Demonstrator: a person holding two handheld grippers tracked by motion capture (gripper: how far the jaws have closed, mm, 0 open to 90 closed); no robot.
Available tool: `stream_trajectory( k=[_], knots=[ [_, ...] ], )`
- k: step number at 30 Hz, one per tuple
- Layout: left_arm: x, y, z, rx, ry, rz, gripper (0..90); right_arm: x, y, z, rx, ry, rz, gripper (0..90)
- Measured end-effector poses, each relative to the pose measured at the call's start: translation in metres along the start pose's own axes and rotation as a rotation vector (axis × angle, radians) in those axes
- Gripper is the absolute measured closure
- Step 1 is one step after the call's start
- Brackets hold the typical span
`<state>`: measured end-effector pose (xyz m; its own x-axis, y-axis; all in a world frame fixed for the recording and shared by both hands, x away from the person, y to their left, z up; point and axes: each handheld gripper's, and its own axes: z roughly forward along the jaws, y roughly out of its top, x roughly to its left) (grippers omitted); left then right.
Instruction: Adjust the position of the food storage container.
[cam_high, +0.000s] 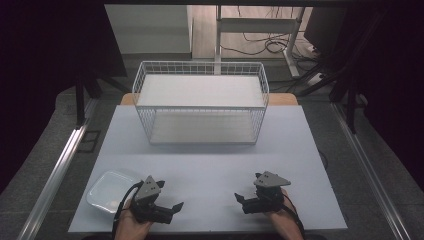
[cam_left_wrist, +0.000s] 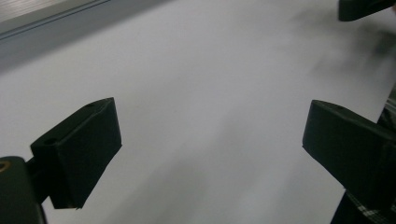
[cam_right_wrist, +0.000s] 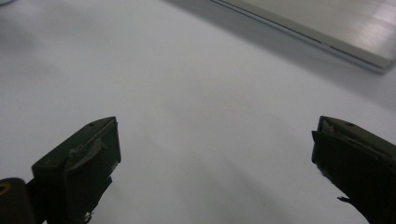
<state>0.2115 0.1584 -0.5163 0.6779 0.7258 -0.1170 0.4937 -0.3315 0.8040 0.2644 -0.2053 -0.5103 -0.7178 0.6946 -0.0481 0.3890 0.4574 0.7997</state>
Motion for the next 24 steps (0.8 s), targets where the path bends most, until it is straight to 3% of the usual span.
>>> stream_trajectory(
  k=[4,10,17,24],
  knots=[
    [0.003,-0.004,0.002,0.024,-0.012,-0.001,4.2,0.003,0.001,-0.001,0.008,-0.012,-0.045,0.0],
    [0.004,-0.004,0.0,0.043,-0.014,0.017,4.4,-0.005,0.001,-0.001,0.002,-0.014,0.016,0.0],
    [0.003,-0.003,0.001,0.058,-0.003,0.031,3.8,-0.005,0.001,-0.001,0.017,-0.021,0.023,0.0],
    [0.011,-0.001,-0.006,0.031,-0.018,-0.014,2.9,-0.006,0.002,-0.001,0.018,-0.02,0.054,0.0]
  ],
)
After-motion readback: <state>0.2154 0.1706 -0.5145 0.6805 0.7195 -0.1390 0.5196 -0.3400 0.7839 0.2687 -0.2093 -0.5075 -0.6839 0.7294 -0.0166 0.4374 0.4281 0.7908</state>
